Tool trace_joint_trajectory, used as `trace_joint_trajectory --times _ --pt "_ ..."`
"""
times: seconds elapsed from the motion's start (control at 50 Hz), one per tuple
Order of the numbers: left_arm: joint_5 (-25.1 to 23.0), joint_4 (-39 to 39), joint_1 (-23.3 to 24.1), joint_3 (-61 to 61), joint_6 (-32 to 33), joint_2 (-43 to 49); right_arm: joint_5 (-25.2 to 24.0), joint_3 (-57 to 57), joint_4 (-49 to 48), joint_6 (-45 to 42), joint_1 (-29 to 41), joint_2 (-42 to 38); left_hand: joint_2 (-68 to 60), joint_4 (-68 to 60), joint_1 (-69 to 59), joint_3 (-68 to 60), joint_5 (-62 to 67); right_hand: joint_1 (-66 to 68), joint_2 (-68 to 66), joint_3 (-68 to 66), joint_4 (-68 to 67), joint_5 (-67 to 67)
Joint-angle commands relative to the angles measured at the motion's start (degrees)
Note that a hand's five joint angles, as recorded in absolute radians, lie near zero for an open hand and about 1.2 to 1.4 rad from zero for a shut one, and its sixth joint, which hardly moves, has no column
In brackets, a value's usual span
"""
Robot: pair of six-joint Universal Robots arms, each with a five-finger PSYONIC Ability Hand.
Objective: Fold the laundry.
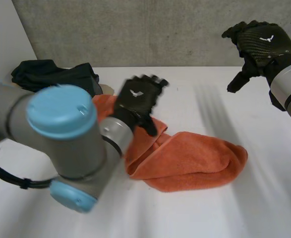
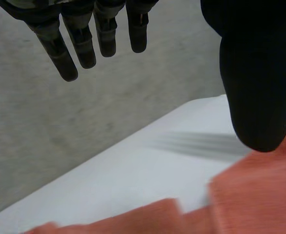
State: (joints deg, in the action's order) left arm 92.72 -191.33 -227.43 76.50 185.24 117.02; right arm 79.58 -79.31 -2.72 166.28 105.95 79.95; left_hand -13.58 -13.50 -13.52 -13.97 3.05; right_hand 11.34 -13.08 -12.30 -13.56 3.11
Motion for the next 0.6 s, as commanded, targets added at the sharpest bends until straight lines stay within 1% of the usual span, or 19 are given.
trace_joint_trajectory --times 0.02,0.1,0.12,0.16,0.2,0.24,0.26,0.32,0.34,0.42,0.48,0.6 --pt "-0.52 -0.19 -7.41 3.04 0.21 -3.46 -2.49 0.21 5.87 -7.18 0.49 -1.63 -0.16 -0.24 -0.22 0.22 0.69 -1.34 3.08 2.3 3.56 -3.11" --pt "-1.31 0.16 -10.83 5.85 0.3 -3.2 -3.2 0.21 12.64 -14.82 0.66 -2.51 -1.68 -1.76 -1.73 -1.29 2.2 -1.34 3.08 2.3 3.56 -3.11" --pt "-1.66 0.17 -11.19 6.38 0.39 -3.02 -2.76 -0.23 14.74 -18.32 0.84 -3.12 -2.18 -2.26 -2.24 -1.79 2.71 -1.34 3.08 2.3 3.56 -3.11" --pt "-2.54 0.17 -11.54 7.52 0.83 -2.85 -2.32 -0.67 16.6 -21.5 1.27 -3.92 -3.52 -3.61 -3.58 -3.14 4.05 -1.34 3.08 2.3 3.56 -3.11" --pt "-5.17 -0.45 -11.63 9.28 2.58 -2.67 -2.23 -1.37 17.66 -24.66 2.06 -5.14 -4.7 -4.78 -4.76 -4.32 5.23 -1.34 3.08 2.3 3.56 -3.11" --pt "-7.8 -0.71 -11.46 9.9 4.68 -2.5 -2.06 -2.34 17.49 -25.39 2.42 -6.03 -6.21 -6.29 -6.27 -5.83 6.74 -1.34 3.08 2.3 3.56 -3.11" --pt "-10.77 -1.32 -11.45 9.9 7.22 -1.89 -1.97 -2.95 17.4 -25.39 2.51 -6.29 -8.55 -8.63 -8.61 -8.17 9.08 -1.34 3.08 2.3 3.56 -3.11" --pt "-14.48 -2.03 -11.54 9.55 11.62 0.22 -1.79 -5.59 15.39 -25.21 1.98 -7.26 -9.58 -9.67 -9.64 -9.2 10.11 -1.34 3.08 2.3 3.56 -3.11" --pt "-16.06 -2.12 -11.72 9.2 14.6 1.71 -1.79 -6.38 14.33 -25.21 1.89 -7.61 -9.58 -9.67 -9.64 -9.2 10.11 -1.34 3.08 2.3 3.56 -3.11" --pt "-17.92 -1.42 -11.63 6.4 21.2 5.05 -1.27 -10.33 7.49 -25.21 1.72 -10.07 -9.58 -9.67 -9.64 -9.2 10.11 -1.34 3.08 2.3 3.56 -3.11" --pt "-17.92 -0.98 -11.37 5.16 23.58 7.42 -0.92 -11.39 6.07 -25.21 1.63 -11.21 -9.42 -9.5 -9.48 -9.03 9.95 -1.34 3.08 2.3 3.56 -3.11" --pt "-18.1 -0.27 -10.93 4.45 24.38 9.72 0.67 -12.19 5.18 -25.12 1.72 -15.61 -8.91 -9.0 -8.97 -8.53 9.44 -0.76 2.5 1.71 2.98 -2.53"
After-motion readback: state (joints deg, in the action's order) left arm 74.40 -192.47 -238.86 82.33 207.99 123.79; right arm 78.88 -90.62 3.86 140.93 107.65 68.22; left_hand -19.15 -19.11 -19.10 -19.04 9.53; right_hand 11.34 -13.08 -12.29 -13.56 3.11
